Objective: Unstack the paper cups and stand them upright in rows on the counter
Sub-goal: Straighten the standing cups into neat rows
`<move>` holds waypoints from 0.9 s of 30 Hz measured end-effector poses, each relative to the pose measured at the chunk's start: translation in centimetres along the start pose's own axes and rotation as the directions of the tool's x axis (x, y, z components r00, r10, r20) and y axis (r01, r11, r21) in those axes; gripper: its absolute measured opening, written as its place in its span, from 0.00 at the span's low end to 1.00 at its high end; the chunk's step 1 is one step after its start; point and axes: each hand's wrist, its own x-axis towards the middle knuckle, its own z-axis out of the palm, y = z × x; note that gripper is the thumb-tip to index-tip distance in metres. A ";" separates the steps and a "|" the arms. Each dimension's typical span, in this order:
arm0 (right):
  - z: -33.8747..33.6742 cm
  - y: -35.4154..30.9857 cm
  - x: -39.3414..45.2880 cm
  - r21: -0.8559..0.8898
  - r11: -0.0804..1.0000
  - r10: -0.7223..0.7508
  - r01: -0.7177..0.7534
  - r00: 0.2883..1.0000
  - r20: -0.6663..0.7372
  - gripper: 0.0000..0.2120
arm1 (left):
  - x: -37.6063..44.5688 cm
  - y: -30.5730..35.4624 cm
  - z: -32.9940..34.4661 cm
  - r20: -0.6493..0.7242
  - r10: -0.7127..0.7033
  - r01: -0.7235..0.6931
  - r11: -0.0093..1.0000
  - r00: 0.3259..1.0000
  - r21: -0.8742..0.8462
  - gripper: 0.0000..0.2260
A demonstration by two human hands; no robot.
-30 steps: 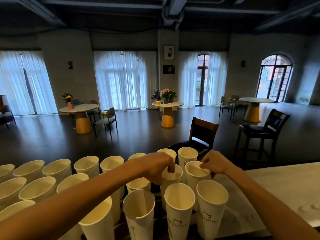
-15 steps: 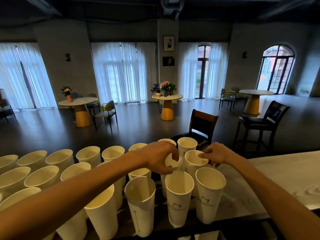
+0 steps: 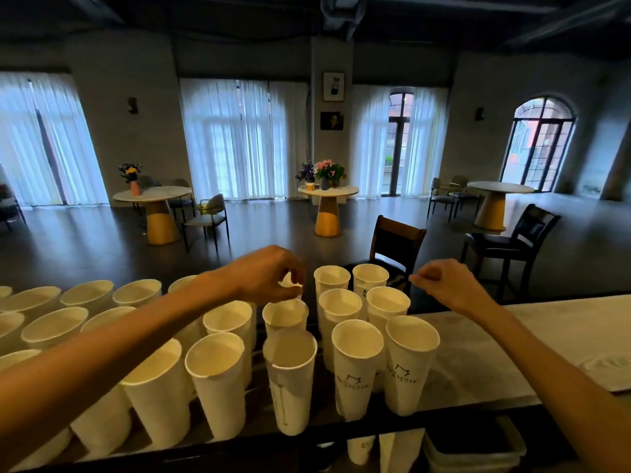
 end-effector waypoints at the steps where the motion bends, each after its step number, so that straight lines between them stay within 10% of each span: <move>1: 0.2 -1.5 0.1 0.006 0.999 -0.036 0.036 0.999 -0.033 0.09 | -1.0 -1.4 -0.8 -0.023 -0.048 0.048 0.999 0.999 0.002 0.09; 11: 9.6 -16.5 -0.9 0.015 0.957 -0.287 0.290 0.934 0.213 0.08 | -10.9 -7.3 0.4 -0.010 -0.344 0.344 0.937 0.939 0.059 0.09; 27: 15.6 -18.0 8.6 -0.142 0.952 -0.246 0.273 0.953 0.179 0.11 | -1.1 -16.1 4.2 -0.046 -0.388 0.391 0.906 0.920 0.161 0.15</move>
